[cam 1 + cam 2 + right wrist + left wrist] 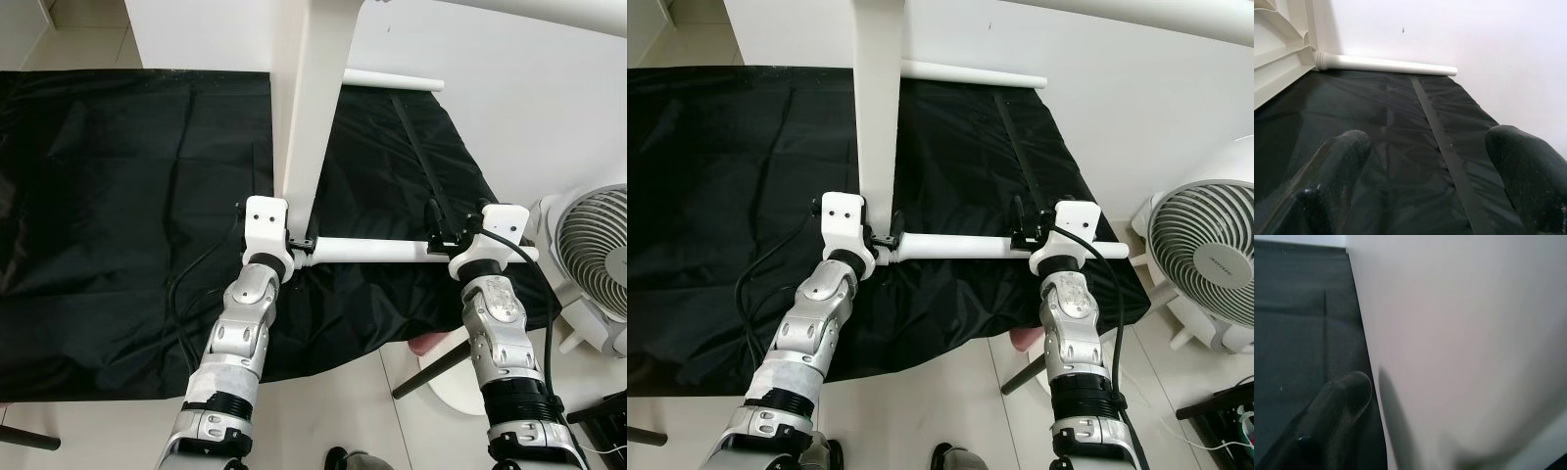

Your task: Building children table

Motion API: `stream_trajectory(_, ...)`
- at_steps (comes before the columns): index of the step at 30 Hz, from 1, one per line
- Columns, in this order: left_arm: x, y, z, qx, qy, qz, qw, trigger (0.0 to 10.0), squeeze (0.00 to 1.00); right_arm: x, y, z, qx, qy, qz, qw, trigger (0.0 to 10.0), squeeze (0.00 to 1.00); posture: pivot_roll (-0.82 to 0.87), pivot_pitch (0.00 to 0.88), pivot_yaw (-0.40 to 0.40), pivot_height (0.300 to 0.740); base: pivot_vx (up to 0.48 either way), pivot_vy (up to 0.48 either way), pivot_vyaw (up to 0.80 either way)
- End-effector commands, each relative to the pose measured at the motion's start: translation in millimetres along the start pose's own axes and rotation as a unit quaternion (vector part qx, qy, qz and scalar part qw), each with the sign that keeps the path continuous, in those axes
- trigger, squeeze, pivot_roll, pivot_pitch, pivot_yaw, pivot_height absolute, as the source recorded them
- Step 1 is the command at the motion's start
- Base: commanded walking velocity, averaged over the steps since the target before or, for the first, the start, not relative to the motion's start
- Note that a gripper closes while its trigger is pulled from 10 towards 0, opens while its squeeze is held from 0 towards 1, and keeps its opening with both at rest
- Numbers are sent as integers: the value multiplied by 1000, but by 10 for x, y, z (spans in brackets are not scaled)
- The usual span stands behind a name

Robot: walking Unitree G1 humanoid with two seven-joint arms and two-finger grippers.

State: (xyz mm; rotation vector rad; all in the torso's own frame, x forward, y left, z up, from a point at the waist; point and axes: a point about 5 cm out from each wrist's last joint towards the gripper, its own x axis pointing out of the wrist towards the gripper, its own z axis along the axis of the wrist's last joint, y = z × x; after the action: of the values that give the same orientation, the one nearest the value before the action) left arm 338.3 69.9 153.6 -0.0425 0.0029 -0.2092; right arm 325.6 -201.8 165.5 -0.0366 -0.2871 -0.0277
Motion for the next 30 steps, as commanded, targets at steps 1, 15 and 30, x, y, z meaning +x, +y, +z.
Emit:
stream_trajectory(1, 308, -652, 1360, -33, -154, 107, 982, 10000, 0, -17, -21, -19, 2, 6, -8, 1000, 10000, 0, 64, 129, -43, 740, 0, 0, 0)
stream_trajectory(15, 326, -537, 1390, -52, -160, 141, 975, 10000, 0, -19, -13, -21, 3, 6, -10, 1000, 10000, 0, 65, 128, -38, 740, 0, 0, 0)
stream_trajectory(30, 326, -537, 1390, -52, -160, 141, 975, 10000, 0, -19, -13, -21, 3, 6, -10, 1000, 10000, 0, 65, 128, -38, 740, 0, 0, 0)
